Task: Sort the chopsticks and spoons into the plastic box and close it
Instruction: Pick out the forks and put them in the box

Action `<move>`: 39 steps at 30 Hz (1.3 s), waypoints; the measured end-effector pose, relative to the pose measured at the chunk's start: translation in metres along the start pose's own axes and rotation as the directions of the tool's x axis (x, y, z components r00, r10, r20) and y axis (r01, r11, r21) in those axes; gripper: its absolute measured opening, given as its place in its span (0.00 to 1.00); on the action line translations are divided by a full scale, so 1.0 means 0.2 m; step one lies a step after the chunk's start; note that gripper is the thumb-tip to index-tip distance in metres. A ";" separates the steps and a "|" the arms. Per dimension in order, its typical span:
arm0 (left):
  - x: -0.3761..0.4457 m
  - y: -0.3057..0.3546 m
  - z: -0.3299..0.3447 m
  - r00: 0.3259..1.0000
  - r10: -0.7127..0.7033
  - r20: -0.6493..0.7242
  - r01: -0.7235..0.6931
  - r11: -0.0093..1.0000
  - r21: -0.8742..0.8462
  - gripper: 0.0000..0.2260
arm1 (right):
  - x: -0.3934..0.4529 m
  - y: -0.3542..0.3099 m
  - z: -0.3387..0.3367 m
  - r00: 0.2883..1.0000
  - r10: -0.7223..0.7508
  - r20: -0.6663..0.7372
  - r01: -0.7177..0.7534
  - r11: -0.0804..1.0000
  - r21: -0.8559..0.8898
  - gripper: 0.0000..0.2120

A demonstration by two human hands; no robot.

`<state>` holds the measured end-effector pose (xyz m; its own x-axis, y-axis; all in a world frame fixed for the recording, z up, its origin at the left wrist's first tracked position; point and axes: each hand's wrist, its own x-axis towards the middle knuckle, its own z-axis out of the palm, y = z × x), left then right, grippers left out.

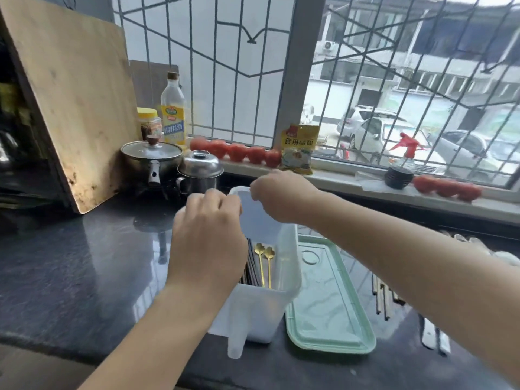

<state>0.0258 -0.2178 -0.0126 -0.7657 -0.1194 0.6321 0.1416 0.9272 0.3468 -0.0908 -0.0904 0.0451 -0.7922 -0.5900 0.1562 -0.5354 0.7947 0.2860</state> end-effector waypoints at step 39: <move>-0.47 1.31 1.17 0.935 0.208 0.287 -0.031 0.854 -0.520 0.08 | -1.98 1.75 0.88 0.111 0.899 0.423 -0.993 0.083 0.085 0.21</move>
<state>-0.0130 0.1191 -0.1440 -0.8664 0.1829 0.4646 0.4706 0.6105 0.6371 -0.0160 0.4469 -0.0829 -0.6936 0.7094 -0.1248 0.7172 0.6639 -0.2121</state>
